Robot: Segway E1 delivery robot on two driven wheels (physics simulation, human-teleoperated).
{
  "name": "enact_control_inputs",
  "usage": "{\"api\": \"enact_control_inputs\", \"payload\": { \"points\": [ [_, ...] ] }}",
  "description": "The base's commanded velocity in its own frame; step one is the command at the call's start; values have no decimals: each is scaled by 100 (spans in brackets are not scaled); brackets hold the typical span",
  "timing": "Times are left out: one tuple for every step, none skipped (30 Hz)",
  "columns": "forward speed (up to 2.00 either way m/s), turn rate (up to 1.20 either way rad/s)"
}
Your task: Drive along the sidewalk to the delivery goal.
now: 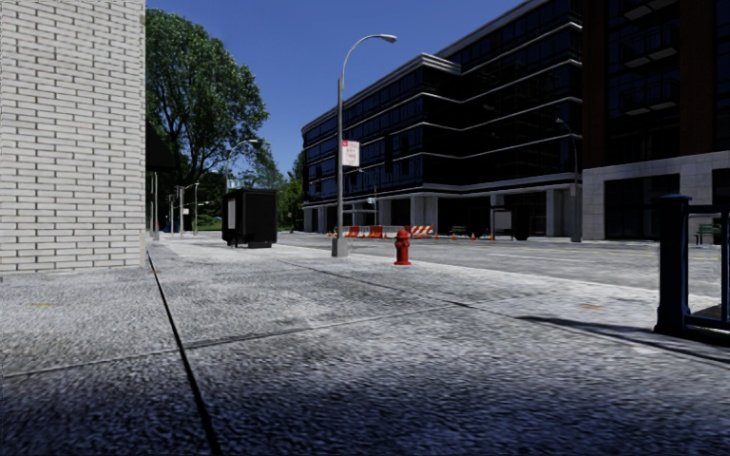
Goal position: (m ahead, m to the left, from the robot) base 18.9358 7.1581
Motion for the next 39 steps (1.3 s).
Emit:
{"api": "enact_control_inputs", "payload": {
  "points": [
    [149, 0],
    [149, 0],
    [149, 5],
    [150, 9],
    [150, 9],
    [154, 12],
    [161, 13],
    [167, 14],
    [172, 14],
    [172, 14],
    [174, 14],
    [181, 15],
    [200, 21],
    [200, 21],
    [200, 29],
    [200, 38],
    [200, 44],
    [200, 44],
    [200, 45],
    [199, 46],
    [194, 46],
    [194, 46],
    [192, 46],
    [191, 58],
    [191, 58],
    [191, 68],
    [190, 72],
    [190, 72],
    [190, 72],
    [190, 73],
    [190, 70],
    [190, 61],
    [190, 61],
    [190, 55],
    [190, 46],
    [191, 0],
    [191, 0],
    [200, 0],
    [200, 0]
  ]
}}
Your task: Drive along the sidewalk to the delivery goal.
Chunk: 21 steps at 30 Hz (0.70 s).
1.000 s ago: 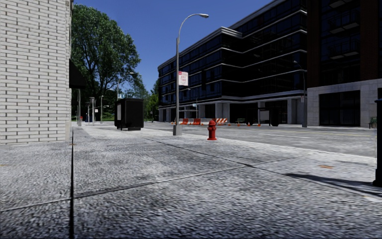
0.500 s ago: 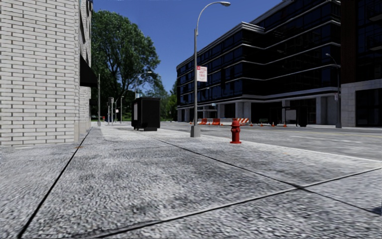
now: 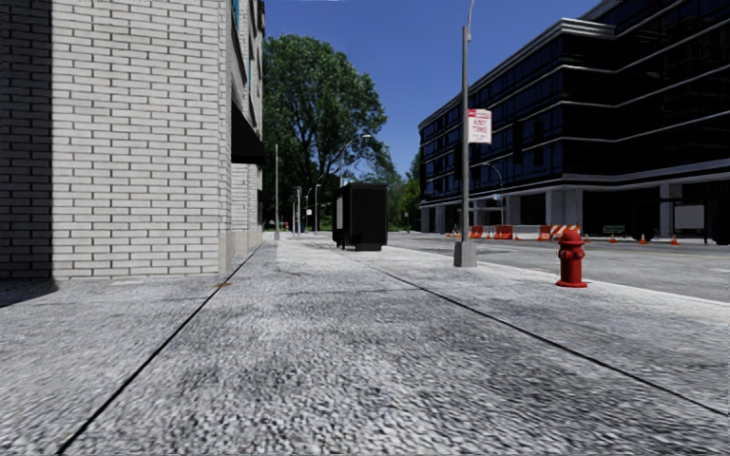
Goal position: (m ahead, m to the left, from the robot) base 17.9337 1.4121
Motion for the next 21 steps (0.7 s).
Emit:
{"api": "enact_control_inputs", "payload": {
  "points": [
    [200, 0],
    [200, 0],
    [200, 0],
    [200, 0],
    [200, 0],
    [200, 0],
    [200, 12],
    [200, 40],
    [200, 40],
    [200, 50],
    [200, 45],
    [200, 45],
    [200, 35],
    [200, 31],
    [200, 30],
    [200, 30],
    [200, 39],
    [200, 41],
    [200, 41],
    [200, 41],
    [200, 41]
  ]
}}
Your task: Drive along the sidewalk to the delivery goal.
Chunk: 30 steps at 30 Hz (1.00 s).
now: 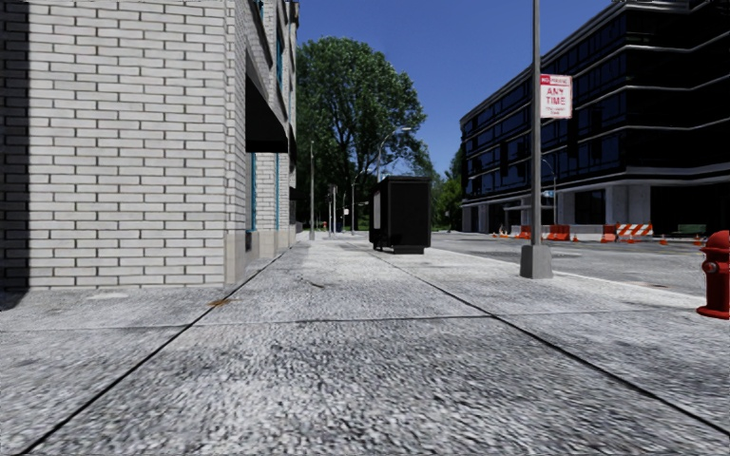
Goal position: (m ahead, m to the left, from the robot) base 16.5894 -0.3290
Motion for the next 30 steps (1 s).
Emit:
{"api": "enact_control_inputs", "payload": {
  "points": [
    [200, 0],
    [200, 0],
    [200, 0],
    [200, 0],
    [200, 0],
    [200, 0],
    [200, 0],
    [200, 0],
    [200, 0],
    [200, 0],
    [200, 0],
    [200, 0],
    [200, 0],
    [200, 0],
    [200, 0],
    [200, 0],
    [200, 0],
    [200, 0],
    [200, 0],
    [200, 0],
    [200, 0],
    [200, 0],
    [200, 0],
    [200, 0],
    [200, 0],
    [200, 0],
    [200, 0],
    [200, 0],
    [200, 0],
    [200, 0]
  ]
}}
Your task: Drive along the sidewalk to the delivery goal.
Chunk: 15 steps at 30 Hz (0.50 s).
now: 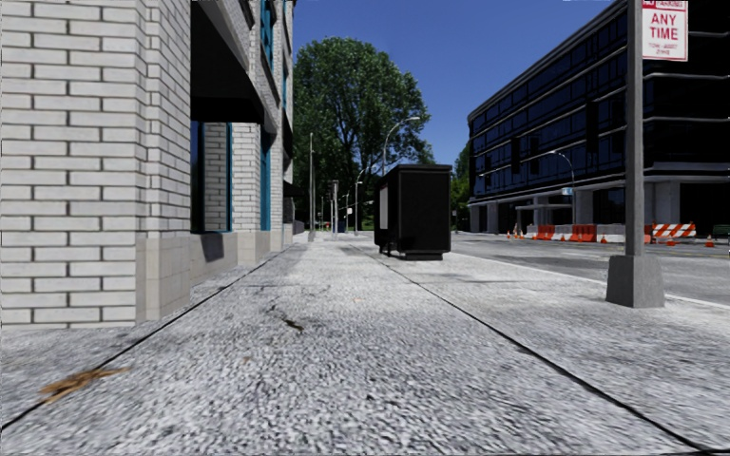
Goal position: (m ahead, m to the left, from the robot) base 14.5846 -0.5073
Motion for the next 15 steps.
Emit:
{"api": "enact_control_inputs", "payload": {
  "points": [
    [200, 0],
    [200, 0],
    [200, 0],
    [200, 0],
    [200, 0],
    [200, 0],
    [200, 0],
    [200, 0],
    [200, 0],
    [200, 0],
    [200, 0],
    [200, 0],
    [200, 0],
    [200, 0],
    [200, 0]
  ]
}}
